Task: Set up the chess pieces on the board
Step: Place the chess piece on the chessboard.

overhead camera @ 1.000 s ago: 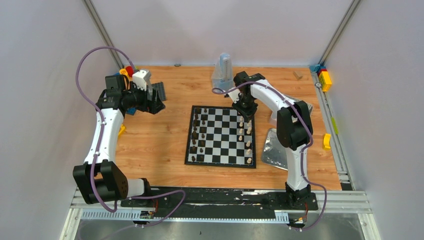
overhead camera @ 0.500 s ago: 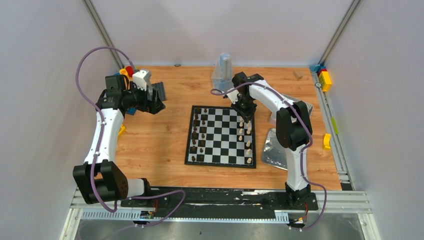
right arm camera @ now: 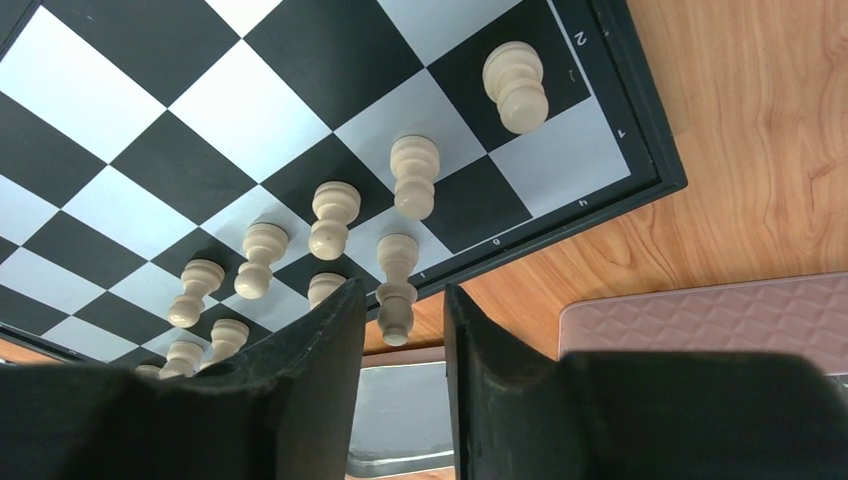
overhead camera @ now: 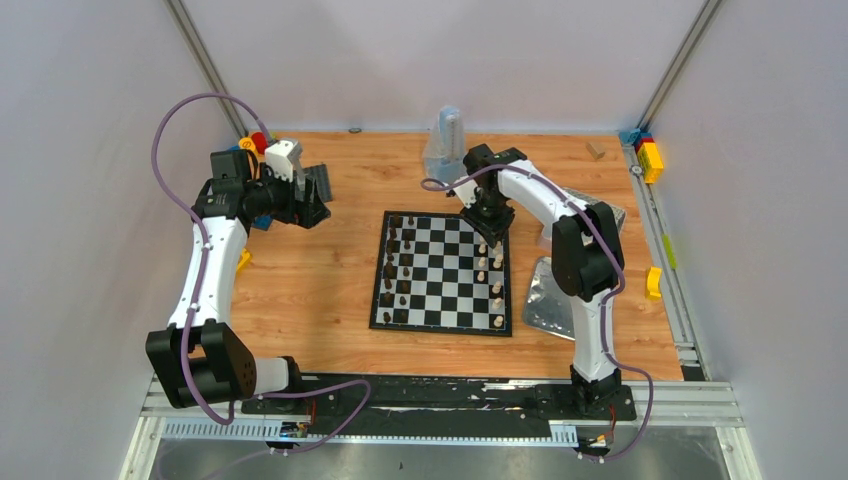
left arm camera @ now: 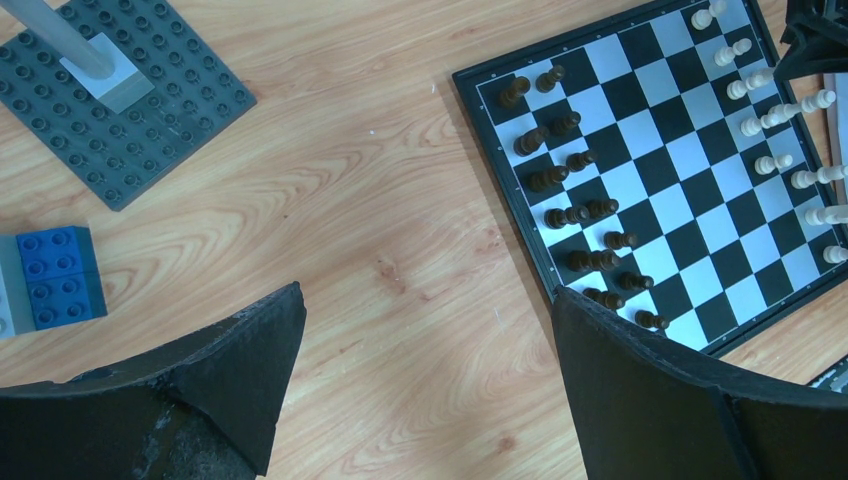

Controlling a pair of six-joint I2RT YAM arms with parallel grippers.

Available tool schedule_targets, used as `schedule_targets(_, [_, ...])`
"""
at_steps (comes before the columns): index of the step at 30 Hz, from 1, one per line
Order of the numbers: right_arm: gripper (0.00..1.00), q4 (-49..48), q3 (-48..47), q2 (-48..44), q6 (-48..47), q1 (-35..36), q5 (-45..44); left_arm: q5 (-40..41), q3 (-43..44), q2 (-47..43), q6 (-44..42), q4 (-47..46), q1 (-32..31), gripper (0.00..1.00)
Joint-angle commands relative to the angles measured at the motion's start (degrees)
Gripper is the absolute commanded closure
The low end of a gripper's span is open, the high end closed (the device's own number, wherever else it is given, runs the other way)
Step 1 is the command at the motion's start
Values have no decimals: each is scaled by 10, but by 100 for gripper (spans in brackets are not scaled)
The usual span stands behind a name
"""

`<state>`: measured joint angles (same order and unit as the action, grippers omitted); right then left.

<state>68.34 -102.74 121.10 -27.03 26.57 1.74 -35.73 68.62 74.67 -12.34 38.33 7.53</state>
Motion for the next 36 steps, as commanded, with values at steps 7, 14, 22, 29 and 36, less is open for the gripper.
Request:
schedule_targets(7, [54, -14, -65, -79, 44, -48, 80, -10, 0, -7, -13, -8, -2, 0])
schedule_targets(14, [51, -107, 2, -185, 111, -199, 103, -15, 2, -6, -18, -9, -2, 0])
schedule_targets(22, [57, -209, 148, -222, 134, -324, 89, -36, 6, -1, -15, -6, -2, 0])
schedule_targets(29, [65, -259, 231, -191, 122, -341, 85, -40, 3, 1, -17, -5, -2, 0])
schedule_targets(36, [71, -282, 307, -197, 84, -341, 116, -36, 5, 6, -19, -7, -2, 0])
